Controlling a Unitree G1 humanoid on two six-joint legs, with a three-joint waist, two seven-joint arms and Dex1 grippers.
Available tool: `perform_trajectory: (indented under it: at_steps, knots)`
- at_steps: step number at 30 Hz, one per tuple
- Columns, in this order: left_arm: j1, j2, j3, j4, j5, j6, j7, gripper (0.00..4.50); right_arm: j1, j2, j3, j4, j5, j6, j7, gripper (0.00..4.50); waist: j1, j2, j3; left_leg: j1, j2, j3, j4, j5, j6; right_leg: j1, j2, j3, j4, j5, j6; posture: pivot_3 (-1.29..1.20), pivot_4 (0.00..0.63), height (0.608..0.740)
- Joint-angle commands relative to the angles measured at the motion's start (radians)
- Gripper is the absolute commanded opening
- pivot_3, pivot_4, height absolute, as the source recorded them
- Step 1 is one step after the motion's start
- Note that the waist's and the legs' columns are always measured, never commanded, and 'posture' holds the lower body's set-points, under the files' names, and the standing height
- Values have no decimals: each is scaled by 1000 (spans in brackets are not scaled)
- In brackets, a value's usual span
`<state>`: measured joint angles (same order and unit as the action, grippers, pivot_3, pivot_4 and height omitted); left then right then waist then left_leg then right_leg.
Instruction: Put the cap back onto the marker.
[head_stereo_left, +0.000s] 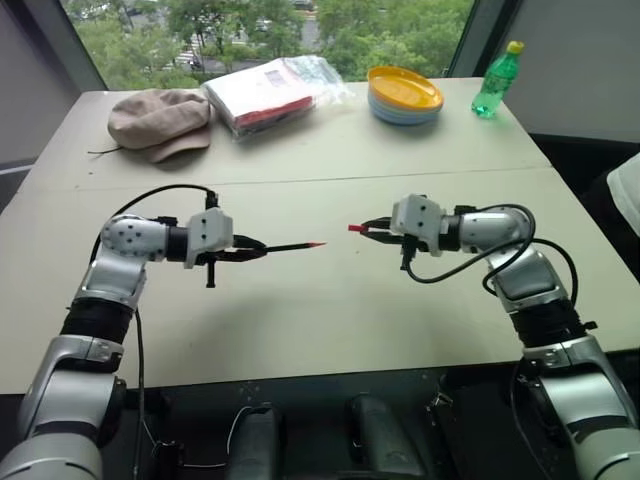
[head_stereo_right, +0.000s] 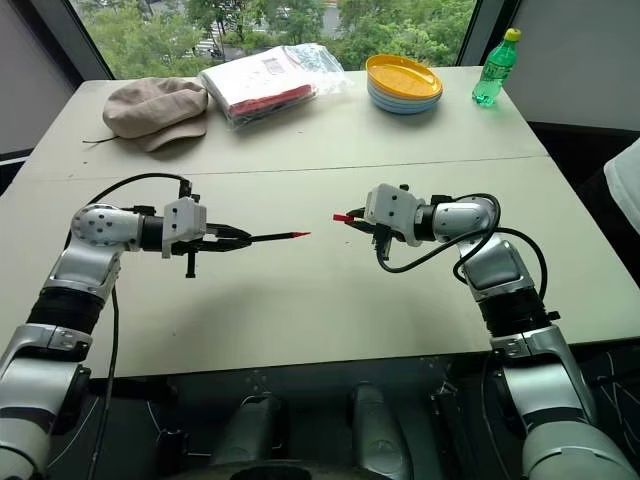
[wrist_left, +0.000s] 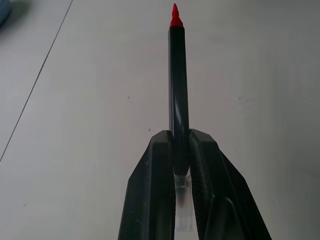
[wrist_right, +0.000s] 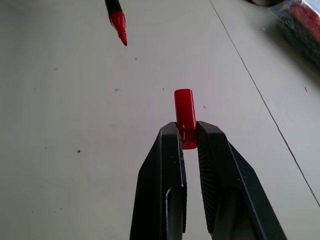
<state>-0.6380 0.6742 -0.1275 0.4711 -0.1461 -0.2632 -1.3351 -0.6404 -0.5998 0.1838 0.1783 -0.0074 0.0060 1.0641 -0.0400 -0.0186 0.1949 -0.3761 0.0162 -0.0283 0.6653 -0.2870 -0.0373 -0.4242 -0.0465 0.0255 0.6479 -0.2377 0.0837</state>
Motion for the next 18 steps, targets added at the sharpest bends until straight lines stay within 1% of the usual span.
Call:
perform_trajectory:
  at_steps: [1, 18]
  knots:
    - [-32, 4, 7, -3, 1, -22, -4, 0, 0, -14, -4, -52, 1, -2, -7, 48, 2, 0, 0, 0, 0, 0, 0, 0, 0, 0, 0, 0, 0, 0, 0, 0, 150, 740]
    - [-29, 4, 15, -18, -5, -4, 15, 0, -2, -17, 37, -116, -7, 9, 8, 48, 1, 0, 0, 0, 0, 0, 0, 0, 0, 0, 0, 0, 0, 0, 0, 0, 150, 740]
